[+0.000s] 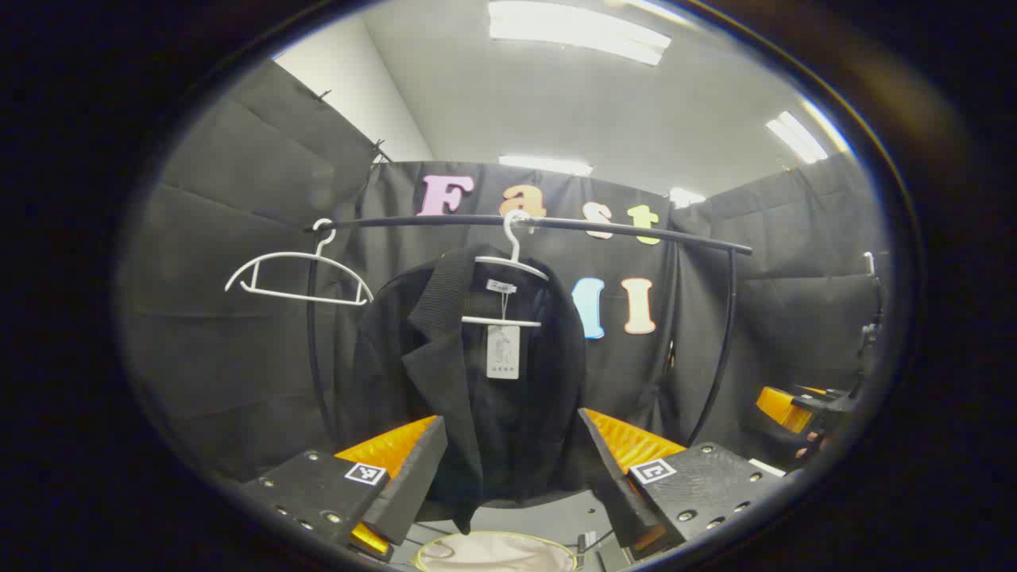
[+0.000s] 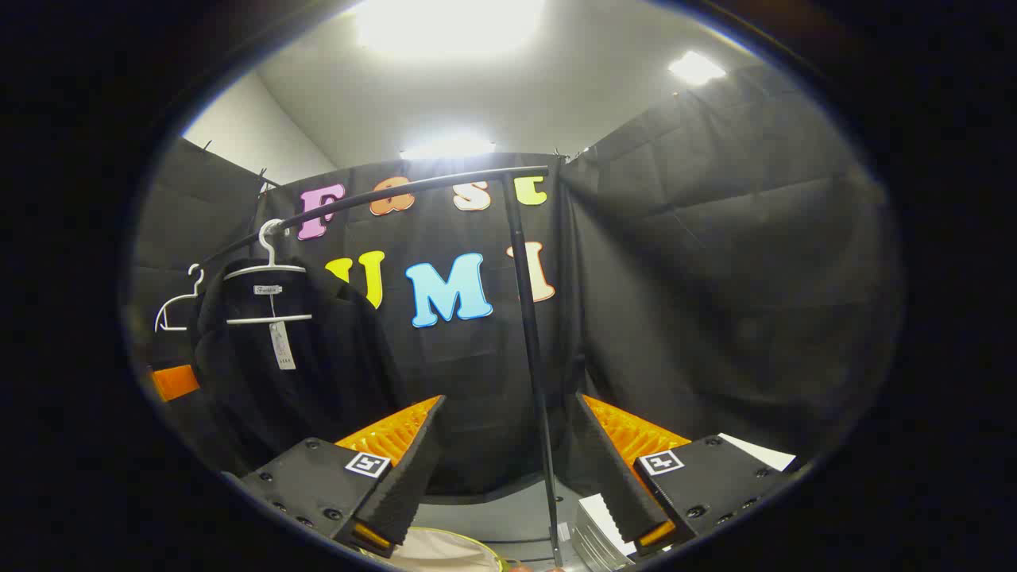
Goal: Grasp the clothes on the hanger with both hands and then place them into the laundry hamper below.
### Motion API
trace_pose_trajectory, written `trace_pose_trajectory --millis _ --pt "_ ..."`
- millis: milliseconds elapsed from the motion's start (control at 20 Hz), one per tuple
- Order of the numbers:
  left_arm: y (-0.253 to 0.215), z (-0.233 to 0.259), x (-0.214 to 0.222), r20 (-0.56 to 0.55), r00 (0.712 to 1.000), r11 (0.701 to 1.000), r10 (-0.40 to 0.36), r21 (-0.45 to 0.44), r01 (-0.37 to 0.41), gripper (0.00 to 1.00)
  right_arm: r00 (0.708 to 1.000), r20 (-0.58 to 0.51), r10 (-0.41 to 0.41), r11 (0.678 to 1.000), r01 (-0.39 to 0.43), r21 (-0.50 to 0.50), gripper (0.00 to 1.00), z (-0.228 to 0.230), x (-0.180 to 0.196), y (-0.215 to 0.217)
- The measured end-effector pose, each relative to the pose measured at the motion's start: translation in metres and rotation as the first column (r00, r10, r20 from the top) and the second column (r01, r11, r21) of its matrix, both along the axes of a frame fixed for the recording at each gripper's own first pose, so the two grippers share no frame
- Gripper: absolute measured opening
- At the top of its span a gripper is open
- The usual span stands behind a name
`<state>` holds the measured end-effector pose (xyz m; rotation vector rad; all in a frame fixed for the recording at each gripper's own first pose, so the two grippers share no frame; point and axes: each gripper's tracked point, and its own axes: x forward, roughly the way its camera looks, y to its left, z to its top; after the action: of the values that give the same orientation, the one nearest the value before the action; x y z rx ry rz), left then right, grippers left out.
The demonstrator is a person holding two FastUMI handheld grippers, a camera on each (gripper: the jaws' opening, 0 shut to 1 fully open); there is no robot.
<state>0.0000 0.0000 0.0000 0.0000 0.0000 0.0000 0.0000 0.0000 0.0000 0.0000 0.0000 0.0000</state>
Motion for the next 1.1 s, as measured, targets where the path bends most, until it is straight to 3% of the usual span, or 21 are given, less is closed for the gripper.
trace_pose_trajectory --millis 50,450,1100 --pt "0.004 0.0 0.001 -0.001 1.0 1.0 0.006 -0.002 -0.006 0.94 1.0 0.002 -0.006 1.0 0.006 -0.008 0.98 0.0 -0.001 0.003" --pt "0.016 -0.002 -0.003 0.004 1.0 0.999 0.028 -0.039 -0.028 0.95 1.0 0.005 -0.01 1.0 0.01 -0.007 0.98 0.0 -0.008 0.003" --pt "0.007 0.0 -0.005 0.007 1.0 1.0 0.012 0.014 -0.012 0.95 1.0 -0.026 0.006 1.0 -0.006 -0.01 0.98 -0.009 -0.012 0.009"
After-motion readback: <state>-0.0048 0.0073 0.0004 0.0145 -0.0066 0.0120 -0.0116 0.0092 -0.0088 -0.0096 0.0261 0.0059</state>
